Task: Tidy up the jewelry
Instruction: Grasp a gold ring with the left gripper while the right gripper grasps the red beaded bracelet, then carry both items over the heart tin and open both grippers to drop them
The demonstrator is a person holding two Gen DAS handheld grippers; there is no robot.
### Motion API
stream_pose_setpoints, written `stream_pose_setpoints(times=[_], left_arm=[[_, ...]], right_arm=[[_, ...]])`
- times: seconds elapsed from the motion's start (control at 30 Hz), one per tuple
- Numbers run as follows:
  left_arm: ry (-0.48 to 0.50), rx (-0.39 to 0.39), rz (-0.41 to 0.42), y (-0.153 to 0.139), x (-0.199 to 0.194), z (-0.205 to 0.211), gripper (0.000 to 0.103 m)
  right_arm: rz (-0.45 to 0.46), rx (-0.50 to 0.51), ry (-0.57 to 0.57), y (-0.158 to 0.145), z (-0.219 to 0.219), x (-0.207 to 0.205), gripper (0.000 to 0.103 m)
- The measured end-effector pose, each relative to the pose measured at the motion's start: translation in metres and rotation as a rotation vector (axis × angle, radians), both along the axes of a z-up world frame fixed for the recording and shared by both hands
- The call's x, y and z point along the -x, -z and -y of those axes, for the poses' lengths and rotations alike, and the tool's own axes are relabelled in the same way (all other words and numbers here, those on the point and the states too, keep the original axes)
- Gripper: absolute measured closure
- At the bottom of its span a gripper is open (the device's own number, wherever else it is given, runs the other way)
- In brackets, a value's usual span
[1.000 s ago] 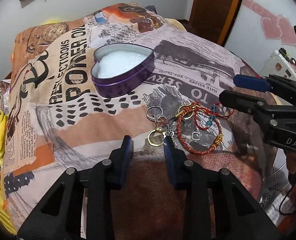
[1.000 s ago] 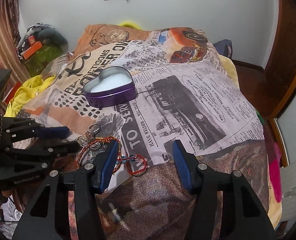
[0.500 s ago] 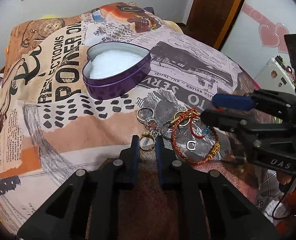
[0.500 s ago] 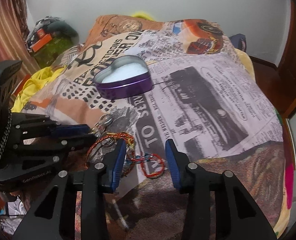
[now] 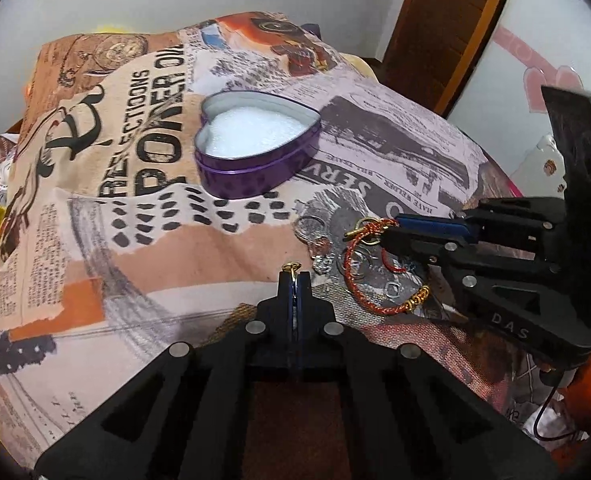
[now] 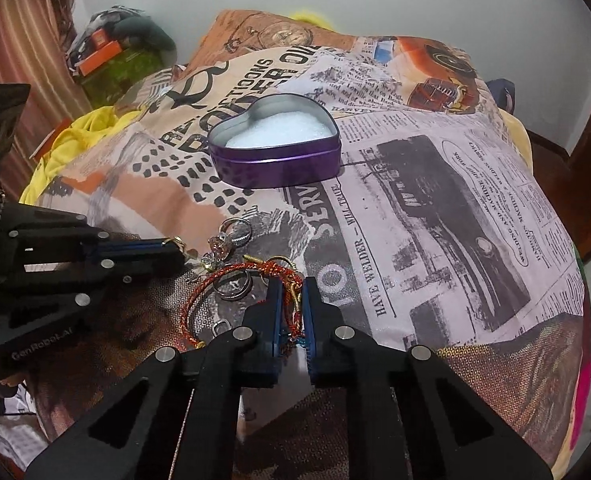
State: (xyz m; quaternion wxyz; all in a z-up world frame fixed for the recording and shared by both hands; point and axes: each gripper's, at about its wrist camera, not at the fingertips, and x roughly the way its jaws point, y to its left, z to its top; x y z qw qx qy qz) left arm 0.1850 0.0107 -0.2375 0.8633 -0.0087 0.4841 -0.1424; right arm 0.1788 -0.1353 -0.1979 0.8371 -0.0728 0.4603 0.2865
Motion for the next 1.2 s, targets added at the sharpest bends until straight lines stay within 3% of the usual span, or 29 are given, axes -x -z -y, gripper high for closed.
stream_pose_setpoints(times=[0.23, 0.87, 1.2], left_arm=[[-0.043, 0.009, 0.035, -0.013, 0.005, -0.011, 0.103], [-0.107, 0.035, 0.200, -0.072, 0.020, -0.030, 0.103], [-0.112, 0.036, 0.248, -0.087, 0.007, -0.032, 0.103]], right_arm=[[0.016, -0.028, 0.028, -0.012, 0.007, 0.002, 0.097], [0.188, -0.081, 0.086, -0.080, 0.009, 0.011, 0.097], [0.243, -0.095, 0.096, -0.092, 0.002, 0.001, 0.097]])
